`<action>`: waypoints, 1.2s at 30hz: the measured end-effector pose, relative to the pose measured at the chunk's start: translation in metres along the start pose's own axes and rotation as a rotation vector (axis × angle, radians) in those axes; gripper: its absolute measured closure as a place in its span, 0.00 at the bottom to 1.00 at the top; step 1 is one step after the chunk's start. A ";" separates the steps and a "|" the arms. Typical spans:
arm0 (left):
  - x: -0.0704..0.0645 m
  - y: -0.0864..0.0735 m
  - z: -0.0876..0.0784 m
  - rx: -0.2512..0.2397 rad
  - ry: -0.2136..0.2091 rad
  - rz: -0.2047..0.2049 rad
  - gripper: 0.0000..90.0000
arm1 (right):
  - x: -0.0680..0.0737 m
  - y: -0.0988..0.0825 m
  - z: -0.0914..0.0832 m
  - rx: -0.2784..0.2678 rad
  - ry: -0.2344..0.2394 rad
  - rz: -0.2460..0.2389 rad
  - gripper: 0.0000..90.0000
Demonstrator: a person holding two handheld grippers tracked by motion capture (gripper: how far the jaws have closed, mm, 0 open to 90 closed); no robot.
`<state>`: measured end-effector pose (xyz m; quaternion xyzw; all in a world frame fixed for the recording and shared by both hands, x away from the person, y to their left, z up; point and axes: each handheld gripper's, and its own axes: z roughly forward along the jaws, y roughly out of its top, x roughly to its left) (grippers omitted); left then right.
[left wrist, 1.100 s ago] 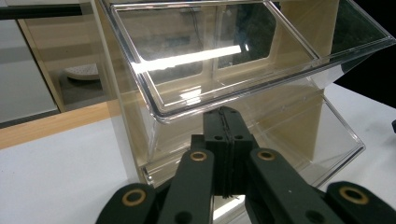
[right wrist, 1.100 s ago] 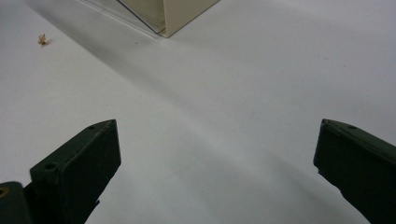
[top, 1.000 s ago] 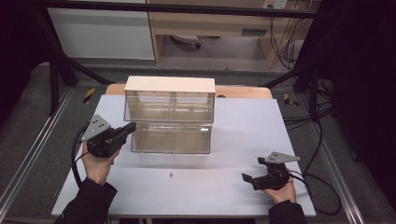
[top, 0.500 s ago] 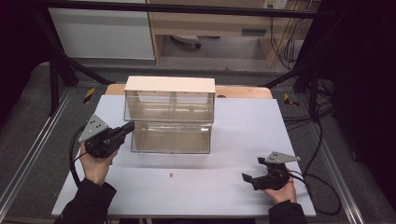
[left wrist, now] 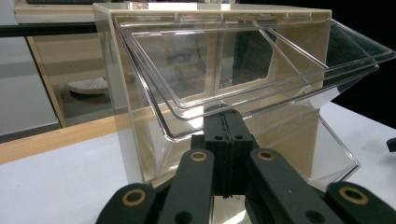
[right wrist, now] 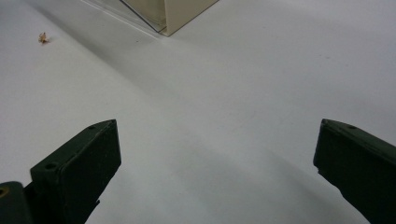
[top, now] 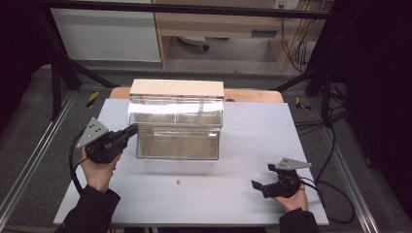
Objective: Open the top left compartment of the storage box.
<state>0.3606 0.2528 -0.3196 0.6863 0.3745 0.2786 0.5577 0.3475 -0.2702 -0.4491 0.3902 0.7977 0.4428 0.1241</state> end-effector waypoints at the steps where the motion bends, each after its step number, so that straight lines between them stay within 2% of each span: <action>1: 0.000 0.000 0.000 -0.002 -0.004 -0.004 1.00 | 0.000 0.000 0.000 0.001 0.001 0.000 0.02; 19: 0.000 0.007 0.002 -0.038 -0.003 -0.028 1.00 | 0.001 0.000 0.003 0.012 0.001 -0.005 0.02; 36: 0.001 0.023 0.002 -0.077 -0.004 -0.026 1.00 | 0.003 0.001 0.006 0.029 -0.004 -0.020 0.02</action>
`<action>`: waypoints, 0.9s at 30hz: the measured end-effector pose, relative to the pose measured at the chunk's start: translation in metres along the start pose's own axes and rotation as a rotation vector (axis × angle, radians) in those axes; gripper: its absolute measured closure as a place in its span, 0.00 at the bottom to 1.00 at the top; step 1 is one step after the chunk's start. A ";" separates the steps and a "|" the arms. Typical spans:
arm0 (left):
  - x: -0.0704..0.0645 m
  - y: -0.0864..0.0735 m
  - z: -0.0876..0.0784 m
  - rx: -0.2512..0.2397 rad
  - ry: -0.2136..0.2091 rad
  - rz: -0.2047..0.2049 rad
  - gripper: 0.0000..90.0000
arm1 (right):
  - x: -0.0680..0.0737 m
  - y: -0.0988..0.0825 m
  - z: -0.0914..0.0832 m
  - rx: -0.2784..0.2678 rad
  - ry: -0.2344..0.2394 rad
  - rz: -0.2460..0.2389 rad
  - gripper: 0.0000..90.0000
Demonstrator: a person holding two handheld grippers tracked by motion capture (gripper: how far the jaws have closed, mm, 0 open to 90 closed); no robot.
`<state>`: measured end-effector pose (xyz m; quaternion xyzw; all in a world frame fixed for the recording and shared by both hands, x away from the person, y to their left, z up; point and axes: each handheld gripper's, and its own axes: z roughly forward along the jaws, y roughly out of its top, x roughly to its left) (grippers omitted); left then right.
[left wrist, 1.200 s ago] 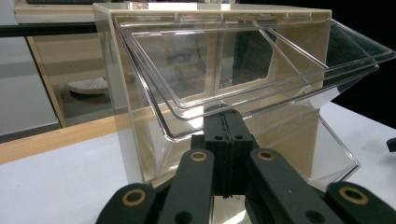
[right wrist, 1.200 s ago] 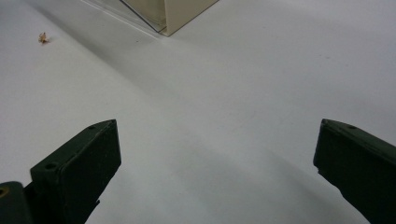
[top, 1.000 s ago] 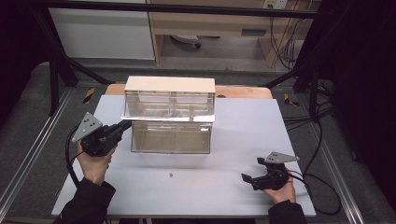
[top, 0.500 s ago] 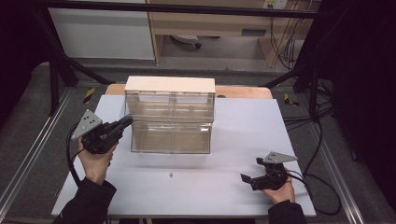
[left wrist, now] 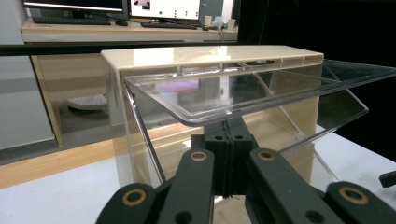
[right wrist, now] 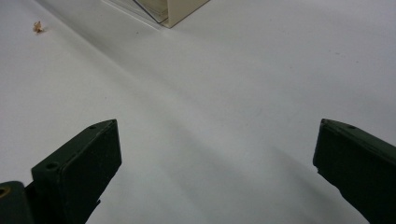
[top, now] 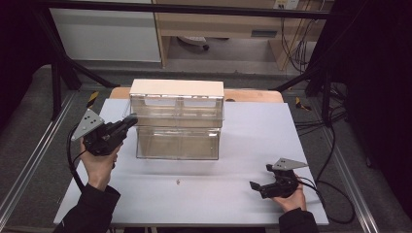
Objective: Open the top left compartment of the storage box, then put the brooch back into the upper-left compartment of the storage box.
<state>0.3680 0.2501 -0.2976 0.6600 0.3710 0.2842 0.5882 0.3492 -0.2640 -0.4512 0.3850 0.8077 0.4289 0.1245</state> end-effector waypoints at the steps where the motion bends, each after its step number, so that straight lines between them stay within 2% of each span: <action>1: 0.001 0.000 0.000 -0.001 -0.001 -0.003 1.00 | 0.001 0.000 0.001 0.006 -0.004 0.001 0.02; 5: 0.002 0.002 0.000 -0.002 0.000 -0.011 1.00 | 0.003 0.002 0.002 0.011 0.000 -0.004 0.02; 8: 0.002 0.003 0.000 -0.006 0.006 0.000 1.00 | 0.004 0.003 0.003 0.010 0.004 -0.011 0.02; 19: 0.002 0.009 0.001 -0.030 0.001 0.003 1.00 | 0.009 0.006 0.006 0.009 0.014 -0.024 0.02; 27: 0.001 0.012 0.002 -0.037 -0.005 0.004 1.00 | 0.013 0.009 0.008 0.003 0.023 -0.019 0.02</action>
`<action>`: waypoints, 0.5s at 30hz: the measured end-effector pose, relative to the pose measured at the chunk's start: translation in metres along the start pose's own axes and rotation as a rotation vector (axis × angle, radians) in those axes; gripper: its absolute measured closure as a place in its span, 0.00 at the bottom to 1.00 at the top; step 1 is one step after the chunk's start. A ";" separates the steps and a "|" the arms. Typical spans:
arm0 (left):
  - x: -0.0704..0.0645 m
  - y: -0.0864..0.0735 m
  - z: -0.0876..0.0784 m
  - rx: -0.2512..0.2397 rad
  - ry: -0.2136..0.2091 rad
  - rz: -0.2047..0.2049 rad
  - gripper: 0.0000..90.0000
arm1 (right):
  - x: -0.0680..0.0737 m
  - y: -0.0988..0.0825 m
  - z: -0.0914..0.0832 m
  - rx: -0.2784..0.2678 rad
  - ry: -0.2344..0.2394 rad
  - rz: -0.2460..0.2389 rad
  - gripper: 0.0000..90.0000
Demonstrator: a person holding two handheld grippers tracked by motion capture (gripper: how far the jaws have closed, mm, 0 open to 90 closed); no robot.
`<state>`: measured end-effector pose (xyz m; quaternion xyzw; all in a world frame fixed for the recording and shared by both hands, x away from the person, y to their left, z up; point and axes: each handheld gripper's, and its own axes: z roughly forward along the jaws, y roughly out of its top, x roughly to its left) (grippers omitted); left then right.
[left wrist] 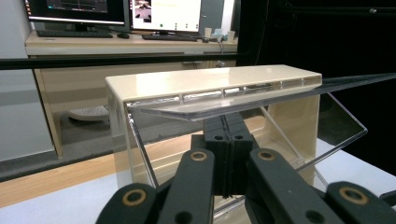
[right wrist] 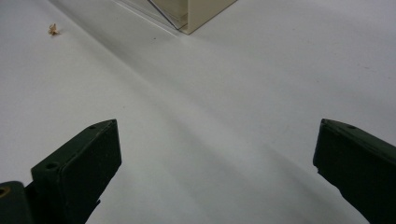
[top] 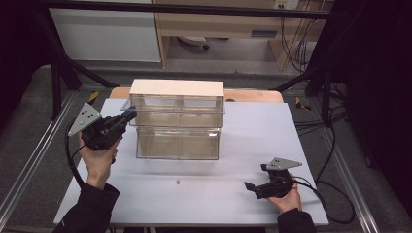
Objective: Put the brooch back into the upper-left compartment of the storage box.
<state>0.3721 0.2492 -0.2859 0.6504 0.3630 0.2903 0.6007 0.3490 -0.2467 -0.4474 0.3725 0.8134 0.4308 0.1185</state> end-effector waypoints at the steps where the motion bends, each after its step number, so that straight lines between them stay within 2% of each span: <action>1: 0.000 0.000 0.000 0.000 0.000 0.001 1.00 | 0.001 0.001 0.001 0.004 0.002 -0.001 0.02; 4: 0.000 0.001 -0.001 0.001 0.000 0.001 1.00 | 0.007 0.004 0.004 0.007 0.015 -0.018 0.02; 8: -0.001 0.003 -0.001 -0.002 -0.002 0.005 1.00 | 0.012 0.006 0.008 0.007 0.031 -0.015 0.02; 15: -0.001 0.004 -0.001 -0.003 0.001 0.009 1.00 | 0.025 0.013 0.016 0.020 0.052 -0.051 0.02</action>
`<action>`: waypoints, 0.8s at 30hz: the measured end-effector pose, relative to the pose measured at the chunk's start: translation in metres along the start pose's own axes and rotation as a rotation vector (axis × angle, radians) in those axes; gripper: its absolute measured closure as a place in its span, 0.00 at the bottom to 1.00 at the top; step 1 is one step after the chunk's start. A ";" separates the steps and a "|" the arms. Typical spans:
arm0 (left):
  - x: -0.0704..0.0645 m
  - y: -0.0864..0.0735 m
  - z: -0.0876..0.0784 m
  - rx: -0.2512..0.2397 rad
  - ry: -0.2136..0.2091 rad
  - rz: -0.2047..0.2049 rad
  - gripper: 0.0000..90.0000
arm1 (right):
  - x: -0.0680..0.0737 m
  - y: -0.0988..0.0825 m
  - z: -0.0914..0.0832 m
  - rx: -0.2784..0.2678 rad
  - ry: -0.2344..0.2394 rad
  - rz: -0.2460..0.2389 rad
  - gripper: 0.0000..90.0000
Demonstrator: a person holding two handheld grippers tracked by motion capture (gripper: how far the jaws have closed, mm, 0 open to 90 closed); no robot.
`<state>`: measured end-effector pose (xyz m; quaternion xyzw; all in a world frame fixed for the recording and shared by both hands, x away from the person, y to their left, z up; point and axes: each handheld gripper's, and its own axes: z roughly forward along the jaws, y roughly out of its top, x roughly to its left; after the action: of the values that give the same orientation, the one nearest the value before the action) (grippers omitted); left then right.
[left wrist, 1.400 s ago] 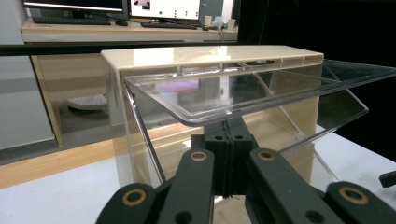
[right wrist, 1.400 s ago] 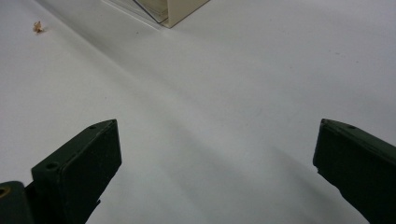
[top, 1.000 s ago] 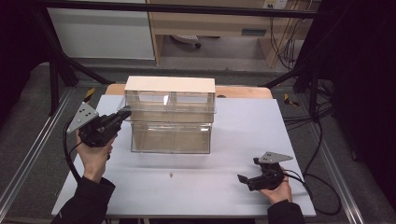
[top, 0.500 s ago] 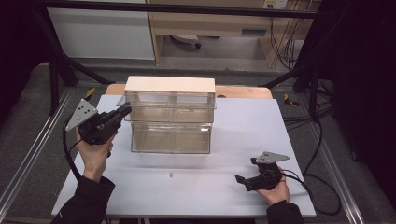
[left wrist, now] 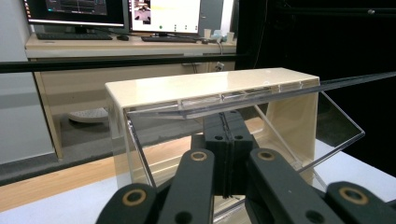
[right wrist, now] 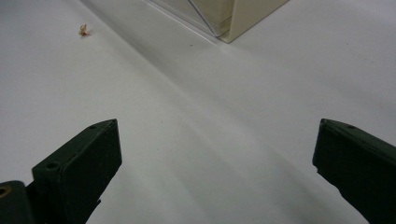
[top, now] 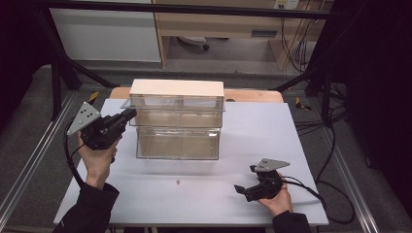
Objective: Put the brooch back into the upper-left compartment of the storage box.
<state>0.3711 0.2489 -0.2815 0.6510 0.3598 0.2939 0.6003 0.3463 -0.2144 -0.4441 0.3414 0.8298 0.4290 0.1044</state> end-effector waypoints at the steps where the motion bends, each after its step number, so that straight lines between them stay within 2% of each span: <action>1: 0.000 0.000 0.000 0.001 -0.001 -0.001 1.00 | 0.002 0.001 0.001 0.004 0.005 0.005 0.02; 13: 0.000 0.001 0.001 -0.007 0.002 0.007 1.00 | 0.016 0.011 0.012 0.002 0.028 -0.008 0.02; 21: 0.001 0.001 0.001 -0.004 0.001 0.007 1.00 | 0.031 0.019 0.022 0.019 0.044 0.005 0.03; 24: 0.000 0.001 0.002 -0.003 0.001 0.008 1.00 | 0.038 0.025 0.029 0.020 0.054 -0.005 0.03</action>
<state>0.3727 0.2484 -0.2811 0.6513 0.3571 0.2973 0.5999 0.3436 -0.1612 -0.4376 0.3285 0.8375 0.4293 0.0795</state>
